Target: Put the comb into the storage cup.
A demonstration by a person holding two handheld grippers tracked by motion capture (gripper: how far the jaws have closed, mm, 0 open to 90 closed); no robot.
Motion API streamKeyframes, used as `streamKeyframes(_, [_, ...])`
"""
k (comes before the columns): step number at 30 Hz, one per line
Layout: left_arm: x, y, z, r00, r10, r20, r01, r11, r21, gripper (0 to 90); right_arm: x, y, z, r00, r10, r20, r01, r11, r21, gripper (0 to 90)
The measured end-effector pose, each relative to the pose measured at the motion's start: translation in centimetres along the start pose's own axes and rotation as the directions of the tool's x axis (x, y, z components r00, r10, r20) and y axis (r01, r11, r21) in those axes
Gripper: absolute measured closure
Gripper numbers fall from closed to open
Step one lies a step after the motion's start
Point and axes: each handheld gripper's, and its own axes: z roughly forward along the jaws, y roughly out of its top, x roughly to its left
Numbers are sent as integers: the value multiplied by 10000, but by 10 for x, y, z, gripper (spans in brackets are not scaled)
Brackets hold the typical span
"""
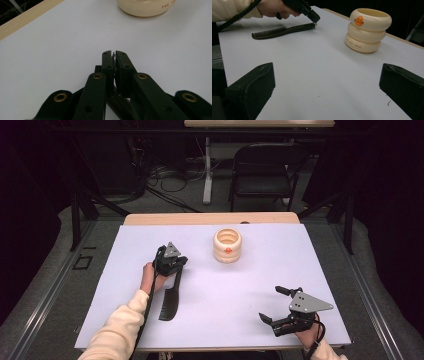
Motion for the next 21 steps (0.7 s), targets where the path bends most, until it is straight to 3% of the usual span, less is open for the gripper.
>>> streamKeyframes(10, [0,-2,9,9994,324,-150,-316,9982,501,898,0,0,0,10000,-6,-8,6,10000,-10,0])
streamKeyframes(21, [4,-5,8,9992,213,-331,-186,9968,772,898,0,0,0,10000,-18,15,18,10000,8,0])
